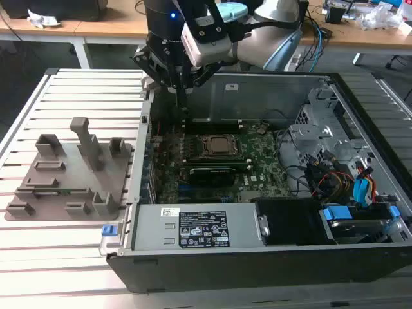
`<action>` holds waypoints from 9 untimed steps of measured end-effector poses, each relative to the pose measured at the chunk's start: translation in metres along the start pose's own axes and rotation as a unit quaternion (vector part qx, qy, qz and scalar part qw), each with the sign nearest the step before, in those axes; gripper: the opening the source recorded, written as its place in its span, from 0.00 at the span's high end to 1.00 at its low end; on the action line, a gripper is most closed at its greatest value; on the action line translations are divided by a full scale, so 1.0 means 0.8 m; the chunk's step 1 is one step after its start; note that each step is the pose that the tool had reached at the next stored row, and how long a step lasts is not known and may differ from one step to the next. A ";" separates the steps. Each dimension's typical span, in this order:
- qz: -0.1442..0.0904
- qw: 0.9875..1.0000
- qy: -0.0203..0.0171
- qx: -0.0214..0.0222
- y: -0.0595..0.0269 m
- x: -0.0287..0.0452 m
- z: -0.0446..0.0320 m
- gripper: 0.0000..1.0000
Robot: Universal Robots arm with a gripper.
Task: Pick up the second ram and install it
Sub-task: 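Reach for the second ram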
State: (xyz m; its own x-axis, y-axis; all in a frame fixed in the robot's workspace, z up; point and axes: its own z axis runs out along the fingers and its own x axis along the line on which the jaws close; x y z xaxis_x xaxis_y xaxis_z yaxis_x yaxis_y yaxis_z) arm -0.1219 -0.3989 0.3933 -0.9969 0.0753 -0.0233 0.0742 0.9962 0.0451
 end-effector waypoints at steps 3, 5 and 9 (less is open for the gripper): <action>0.000 1.000 0.000 0.000 -0.001 0.0139 -0.0003 0.89; 0.000 1.000 0.000 0.000 -0.002 0.0245 -0.0006 0.89; 0.000 1.000 0.000 0.000 -0.003 0.0429 -0.0011 0.89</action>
State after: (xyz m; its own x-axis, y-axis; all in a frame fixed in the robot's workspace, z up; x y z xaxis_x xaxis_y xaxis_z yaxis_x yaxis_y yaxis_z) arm -0.1563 -0.3989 0.3932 -0.9969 0.0752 -0.0233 0.0741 0.9962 0.0451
